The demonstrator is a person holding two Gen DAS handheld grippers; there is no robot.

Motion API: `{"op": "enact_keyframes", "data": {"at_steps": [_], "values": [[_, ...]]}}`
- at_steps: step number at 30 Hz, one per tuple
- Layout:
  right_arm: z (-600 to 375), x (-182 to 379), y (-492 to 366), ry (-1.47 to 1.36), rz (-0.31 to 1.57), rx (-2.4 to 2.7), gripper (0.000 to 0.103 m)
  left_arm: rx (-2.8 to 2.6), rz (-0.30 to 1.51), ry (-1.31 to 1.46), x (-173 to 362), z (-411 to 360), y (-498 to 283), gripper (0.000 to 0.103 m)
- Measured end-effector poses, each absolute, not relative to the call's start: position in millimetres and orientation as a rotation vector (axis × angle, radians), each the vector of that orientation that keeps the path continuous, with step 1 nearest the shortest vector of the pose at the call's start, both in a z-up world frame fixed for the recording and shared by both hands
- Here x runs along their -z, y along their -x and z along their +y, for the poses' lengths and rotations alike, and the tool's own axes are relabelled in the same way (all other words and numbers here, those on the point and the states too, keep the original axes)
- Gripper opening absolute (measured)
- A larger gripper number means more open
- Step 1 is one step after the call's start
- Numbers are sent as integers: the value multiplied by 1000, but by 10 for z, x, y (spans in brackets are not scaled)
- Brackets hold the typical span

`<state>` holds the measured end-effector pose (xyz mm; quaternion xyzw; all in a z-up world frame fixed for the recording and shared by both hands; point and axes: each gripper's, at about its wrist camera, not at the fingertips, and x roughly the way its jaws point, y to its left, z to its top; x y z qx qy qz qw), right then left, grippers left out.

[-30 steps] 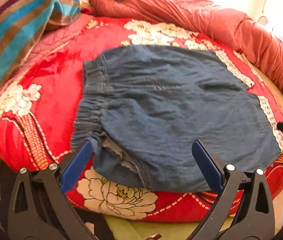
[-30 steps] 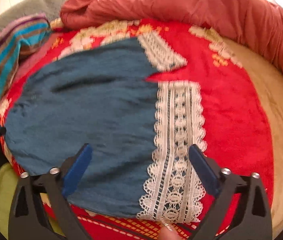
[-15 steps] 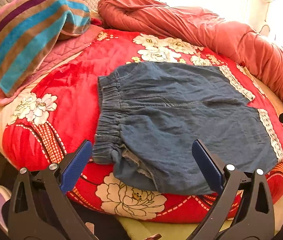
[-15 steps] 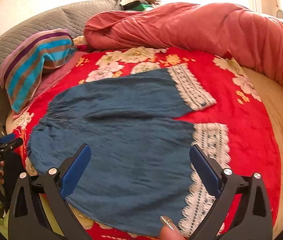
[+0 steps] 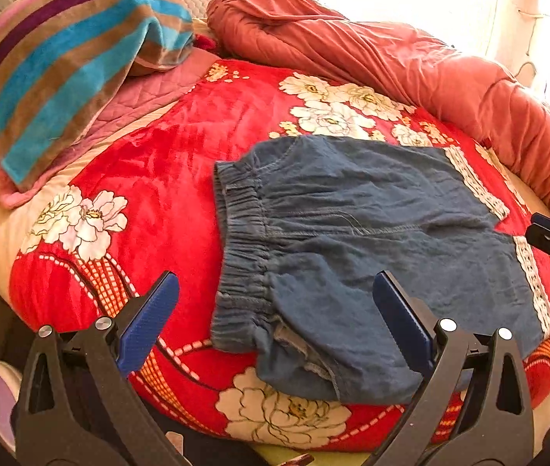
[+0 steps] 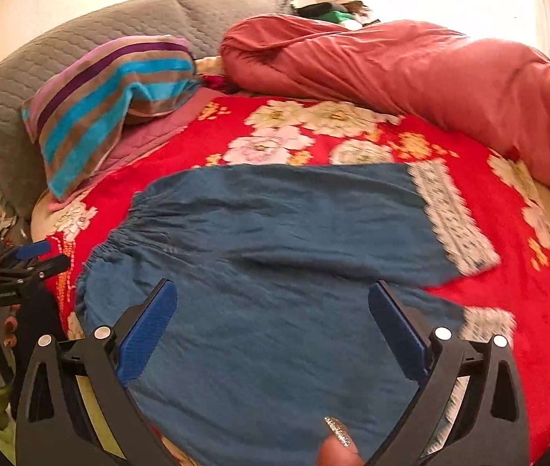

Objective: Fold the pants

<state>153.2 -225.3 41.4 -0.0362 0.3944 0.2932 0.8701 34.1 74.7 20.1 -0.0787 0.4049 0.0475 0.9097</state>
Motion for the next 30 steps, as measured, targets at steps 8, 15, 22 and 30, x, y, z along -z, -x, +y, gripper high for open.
{"op": "enact_keyframes", "data": {"at_steps": [8,15,22,30], "values": [[-1790,-400,-1806,125,813,-661,99,-118,839,180,-169,976,-582,94],[-1481,-301,-2179,189,826,-666,99,-135,853,206,-114,1234,-882,94],[-1262,-203,-2682,186,861,-670,99,-142,861,223,-106,1430,-1194,94],[-977,-68,-3121,251,882,-711,99,-134,899,185,-4,1478,-1600,94]]}}
